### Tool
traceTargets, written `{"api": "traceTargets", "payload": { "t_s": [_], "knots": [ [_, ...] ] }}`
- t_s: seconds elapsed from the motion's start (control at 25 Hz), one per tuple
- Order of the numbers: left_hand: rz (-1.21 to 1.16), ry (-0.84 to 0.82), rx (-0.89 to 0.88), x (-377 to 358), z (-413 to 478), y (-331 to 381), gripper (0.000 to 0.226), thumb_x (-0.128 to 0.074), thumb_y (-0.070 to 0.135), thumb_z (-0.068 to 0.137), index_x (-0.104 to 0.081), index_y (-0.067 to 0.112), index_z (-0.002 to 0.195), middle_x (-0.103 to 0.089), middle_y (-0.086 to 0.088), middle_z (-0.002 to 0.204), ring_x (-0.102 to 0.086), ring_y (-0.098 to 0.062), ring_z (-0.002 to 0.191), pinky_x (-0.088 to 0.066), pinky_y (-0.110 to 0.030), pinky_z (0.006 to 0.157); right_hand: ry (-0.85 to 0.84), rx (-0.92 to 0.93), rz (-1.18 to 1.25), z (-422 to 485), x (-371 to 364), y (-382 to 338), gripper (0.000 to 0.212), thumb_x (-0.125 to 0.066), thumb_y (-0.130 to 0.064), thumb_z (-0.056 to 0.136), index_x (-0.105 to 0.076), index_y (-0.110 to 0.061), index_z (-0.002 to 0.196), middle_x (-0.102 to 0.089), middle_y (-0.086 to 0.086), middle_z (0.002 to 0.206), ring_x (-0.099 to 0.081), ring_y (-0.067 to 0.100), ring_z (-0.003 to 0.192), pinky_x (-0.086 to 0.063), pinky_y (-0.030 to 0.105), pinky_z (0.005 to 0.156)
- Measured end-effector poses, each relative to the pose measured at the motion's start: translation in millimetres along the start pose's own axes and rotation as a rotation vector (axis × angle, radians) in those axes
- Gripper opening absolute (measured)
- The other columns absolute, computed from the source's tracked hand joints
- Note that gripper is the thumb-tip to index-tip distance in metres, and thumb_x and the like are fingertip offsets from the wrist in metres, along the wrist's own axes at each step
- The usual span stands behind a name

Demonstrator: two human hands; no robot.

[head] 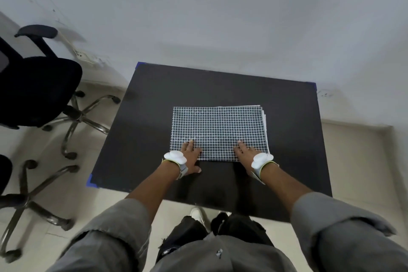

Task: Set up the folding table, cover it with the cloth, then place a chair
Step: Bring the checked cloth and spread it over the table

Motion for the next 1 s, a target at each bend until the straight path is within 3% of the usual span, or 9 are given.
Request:
{"api": "traceTargets", "payload": {
  "t_s": [0.16,0.28,0.36,0.44,0.56,0.64,0.76,0.88,1.0],
  "knots": [
    [-0.096,0.1,0.222,28.8,7.2,-34.3,0.085,-0.057,0.048,0.095,-0.01,0.017,0.158,0.011,-0.018,0.164,0.006,-0.037,0.152,-0.015,-0.063,0.118,-0.02,-0.046,0.001,15.2,24.4,21.9,0.077,-0.046,0.001,0.096,-0.003,-0.011,0.159,0.013,0.015,0.165,-0.014,0.04,0.149,-0.031,0.059,0.113],
    [-0.422,0.173,0.398,43.7,1.8,-67.6,0.085,-0.061,0.043,0.094,-0.013,0.009,0.156,-0.014,-0.025,0.161,-0.02,-0.041,0.148,-0.028,-0.055,0.117,-0.017,-0.119,0.054,10.9,23.1,27.3,0.089,-0.057,0.003,0.091,-0.001,-0.011,0.159,0.017,0.013,0.165,-0.007,0.04,0.151,-0.03,0.054,0.116],
    [-0.692,0.258,0.409,52.6,-1.2,-77.3,0.08,-0.065,0.035,0.093,-0.022,0.004,0.152,-0.043,-0.022,0.149,-0.048,-0.037,0.133,-0.044,-0.045,0.108,-0.014,-0.137,0.082,4.4,24.3,22.8,0.096,-0.065,0.002,0.086,-0.003,-0.012,0.159,0.016,0.013,0.165,0.002,0.038,0.152,-0.025,0.052,0.119],
    [-0.834,0.387,0.398,64.0,-7.2,-80.5,0.069,-0.067,0.027,0.091,-0.031,0.003,0.144,-0.057,-0.017,0.135,-0.061,-0.034,0.117,-0.052,-0.039,0.093,0.017,-0.134,0.09,3.2,29.5,13.2,0.097,-0.07,-0.001,0.083,-0.009,-0.011,0.158,0.008,0.015,0.165,0.001,0.037,0.152,-0.024,0.051,0.12],
    [-1.09,0.503,0.407,64.1,-10.6,-91.1,0.048,-0.071,0.017,0.087,-0.045,0.004,0.126,-0.065,-0.013,0.111,-0.065,-0.026,0.09,-0.053,-0.032,0.072,0.114,-0.134,0.114,3.4,48.3,-12.3,0.093,-0.069,-0.005,0.082,-0.015,-0.011,0.157,-0.002,0.016,0.165,-0.005,0.035,0.152,-0.024,0.048,0.12],
    [-1.267,0.391,0.348,55.2,-3.6,-89.1,0.029,-0.07,0.01,0.085,-0.058,0.001,0.11,-0.065,-0.013,0.088,-0.062,-0.025,0.074,-0.054,-0.033,0.068,0.195,-0.14,0.149,4.7,63.5,-35.0,0.089,-0.065,-0.005,0.083,-0.016,-0.012,0.157,-0.006,0.015,0.165,-0.008,0.033,0.152,-0.022,0.046,0.121],
    [-1.046,0.281,0.175,58.7,1.5,-73.1,0.02,-0.066,0.011,0.087,-0.072,0.007,0.106,-0.07,-0.015,0.089,-0.064,-0.024,0.078,-0.048,-0.028,0.073,0.343,-0.135,0.206,1.1,88.3,-65.1,0.09,-0.061,-0.005,0.083,-0.013,-0.014,0.158,-0.008,0.013,0.164,-0.01,0.031,0.152,-0.02,0.045,0.121],
    [-0.78,0.392,0.026,77.9,-7.0,-62.9,0.025,-0.066,0.013,0.087,-0.075,0.009,0.11,-0.072,-0.013,0.102,-0.068,-0.027,0.094,-0.048,-0.023,0.077,0.492,-0.11,0.139,-4.4,121.1,-92.8,0.091,-0.058,-0.002,0.083,-0.008,-0.014,0.158,-0.004,0.013,0.165,-0.008,0.031,0.153,-0.02,0.048,0.122],
    [-0.494,0.446,-0.129,83.2,-7.0,-56.7,0.019,-0.064,0.013,0.086,-0.076,0.007,0.1,-0.065,-0.015,0.106,-0.064,-0.032,0.099,-0.051,-0.031,0.078,0.58,-0.036,-0.023,-11.5,145.8,-120.8,0.087,-0.053,0.0,0.089,-0.002,-0.013,0.159,0.0,0.014,0.166,-0.006,0.033,0.153,-0.021,0.053,0.121]
  ]
}}
Point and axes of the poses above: each hand's wrist, its own z-axis towards the middle knuckle, its own x-axis out of the back of the hand, y = z × x, the point moved 9 cm from there along z, towards the middle knuckle
